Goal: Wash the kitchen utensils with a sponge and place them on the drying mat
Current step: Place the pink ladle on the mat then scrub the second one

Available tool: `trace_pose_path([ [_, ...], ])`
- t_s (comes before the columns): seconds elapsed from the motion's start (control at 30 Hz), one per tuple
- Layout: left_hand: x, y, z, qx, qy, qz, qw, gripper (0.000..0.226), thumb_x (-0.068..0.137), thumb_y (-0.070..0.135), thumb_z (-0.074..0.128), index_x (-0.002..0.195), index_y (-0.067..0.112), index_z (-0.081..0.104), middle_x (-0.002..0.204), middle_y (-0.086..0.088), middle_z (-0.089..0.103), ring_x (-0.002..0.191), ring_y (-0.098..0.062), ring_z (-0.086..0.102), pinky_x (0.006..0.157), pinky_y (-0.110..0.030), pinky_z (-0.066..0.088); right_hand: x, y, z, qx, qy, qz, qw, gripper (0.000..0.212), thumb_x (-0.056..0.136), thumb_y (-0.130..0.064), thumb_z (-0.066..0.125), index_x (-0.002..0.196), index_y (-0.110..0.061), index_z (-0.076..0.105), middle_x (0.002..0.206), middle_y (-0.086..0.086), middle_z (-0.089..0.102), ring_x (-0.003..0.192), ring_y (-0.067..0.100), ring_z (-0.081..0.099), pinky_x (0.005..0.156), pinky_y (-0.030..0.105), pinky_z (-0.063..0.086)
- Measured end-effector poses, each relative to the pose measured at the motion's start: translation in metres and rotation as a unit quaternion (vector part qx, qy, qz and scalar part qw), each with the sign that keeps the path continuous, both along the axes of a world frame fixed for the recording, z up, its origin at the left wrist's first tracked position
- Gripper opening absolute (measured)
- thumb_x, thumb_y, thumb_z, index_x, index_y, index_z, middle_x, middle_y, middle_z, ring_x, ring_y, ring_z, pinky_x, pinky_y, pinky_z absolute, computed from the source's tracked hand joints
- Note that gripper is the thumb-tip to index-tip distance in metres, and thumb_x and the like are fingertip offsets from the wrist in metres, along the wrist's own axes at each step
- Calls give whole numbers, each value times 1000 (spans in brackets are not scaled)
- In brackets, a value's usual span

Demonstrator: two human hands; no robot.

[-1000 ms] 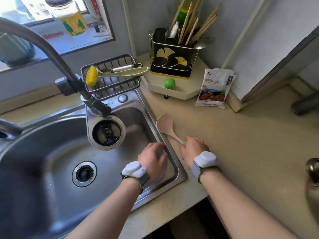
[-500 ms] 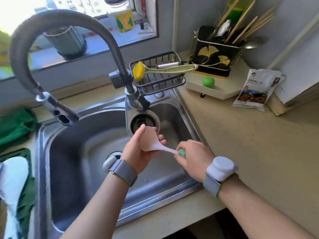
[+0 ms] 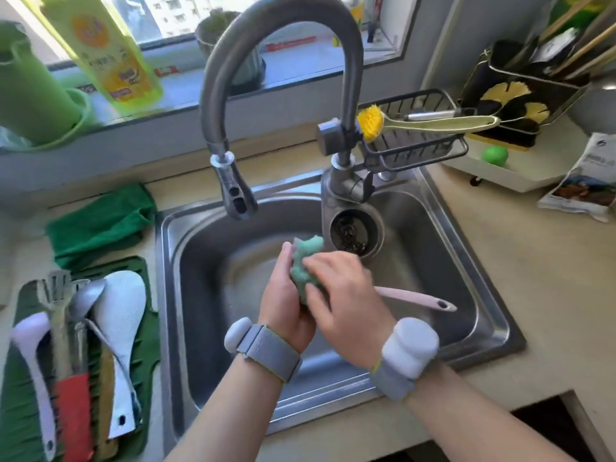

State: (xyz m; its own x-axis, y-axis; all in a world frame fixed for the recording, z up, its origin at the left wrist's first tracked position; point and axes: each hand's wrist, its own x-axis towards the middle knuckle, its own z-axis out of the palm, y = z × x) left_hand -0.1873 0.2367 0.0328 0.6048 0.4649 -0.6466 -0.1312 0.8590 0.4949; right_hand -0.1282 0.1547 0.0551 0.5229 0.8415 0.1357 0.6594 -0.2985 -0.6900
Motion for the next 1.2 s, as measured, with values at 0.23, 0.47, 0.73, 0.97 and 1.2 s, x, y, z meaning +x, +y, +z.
trace_pose_path([
  [0.23, -13, 6, -7, 40, 40, 7, 998, 36, 92, 45, 52, 100, 16, 71, 98, -8, 68, 91, -23, 63, 69, -32, 47, -3, 13, -30, -46, -269, 34, 961, 17, 84, -15, 60, 100, -16, 61, 93, 5, 59, 80, 29, 52, 67, 41, 46],
  [0.47, -11, 2, -5, 151, 53, 45, 986, 33, 91, 46, 54, 96, 18, 70, 104, -16, 67, 93, -25, 62, 89, -40, 49, -9, 48, 3, -112, 368, -159, 909, 30, 88, -24, 57, 61, -14, 59, 57, 3, 56, 58, 26, 49, 56, 30, 40],
  [0.73, -13, 4, 0, 78, 24, 81, 993, 42, 94, 46, 48, 97, 11, 71, 97, -12, 68, 93, -24, 65, 89, -34, 50, -10, 35, -12, 24, 234, -28, 971, 29, 83, -13, 61, 111, -20, 63, 100, -1, 69, 89, 16, 62, 80, 27, 49],
  [0.97, -7, -3, -3, 167, 86, 92, 978, 35, 85, 49, 57, 94, 18, 70, 105, -14, 65, 102, -26, 60, 103, -47, 42, -7, 37, -21, -99, -89, -20, 991, 18, 89, -20, 41, 80, -18, 56, 75, 4, 58, 73, 27, 52, 62, 36, 43],
  [1.2, -9, -7, -1, 138, 86, 127, 978, 30, 96, 39, 48, 96, 15, 65, 99, -15, 65, 91, -25, 61, 92, -43, 48, 0, 35, -26, -58, 283, 25, 957, 23, 86, -34, 54, 85, -15, 66, 74, -1, 67, 69, 18, 62, 65, 35, 48],
])
